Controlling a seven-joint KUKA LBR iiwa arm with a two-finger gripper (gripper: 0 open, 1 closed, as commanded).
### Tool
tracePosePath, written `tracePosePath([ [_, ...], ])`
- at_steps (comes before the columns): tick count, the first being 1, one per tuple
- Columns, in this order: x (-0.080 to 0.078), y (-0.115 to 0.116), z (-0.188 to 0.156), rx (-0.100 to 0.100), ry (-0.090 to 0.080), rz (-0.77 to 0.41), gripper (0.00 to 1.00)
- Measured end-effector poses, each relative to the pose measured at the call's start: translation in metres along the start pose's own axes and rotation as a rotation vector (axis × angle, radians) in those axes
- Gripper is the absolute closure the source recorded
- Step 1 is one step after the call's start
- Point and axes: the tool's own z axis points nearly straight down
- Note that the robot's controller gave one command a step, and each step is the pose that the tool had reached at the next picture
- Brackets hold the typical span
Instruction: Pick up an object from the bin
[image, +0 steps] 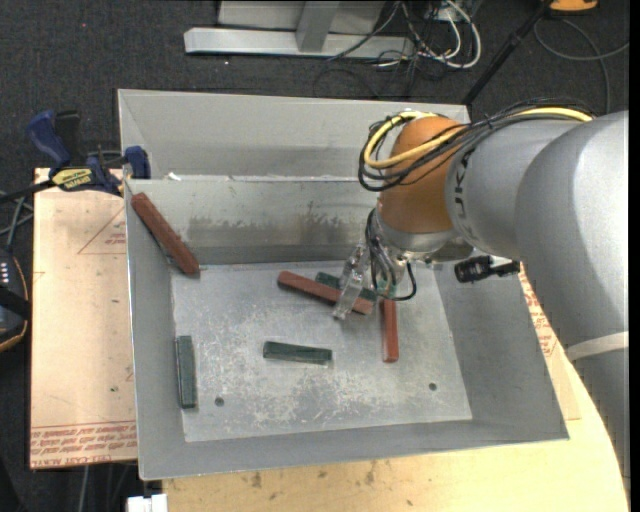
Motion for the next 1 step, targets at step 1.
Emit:
tracePosePath([
  [1,0.0022,-0.0009,-0.016,0.005,0.01,-0.001,1.0],
])
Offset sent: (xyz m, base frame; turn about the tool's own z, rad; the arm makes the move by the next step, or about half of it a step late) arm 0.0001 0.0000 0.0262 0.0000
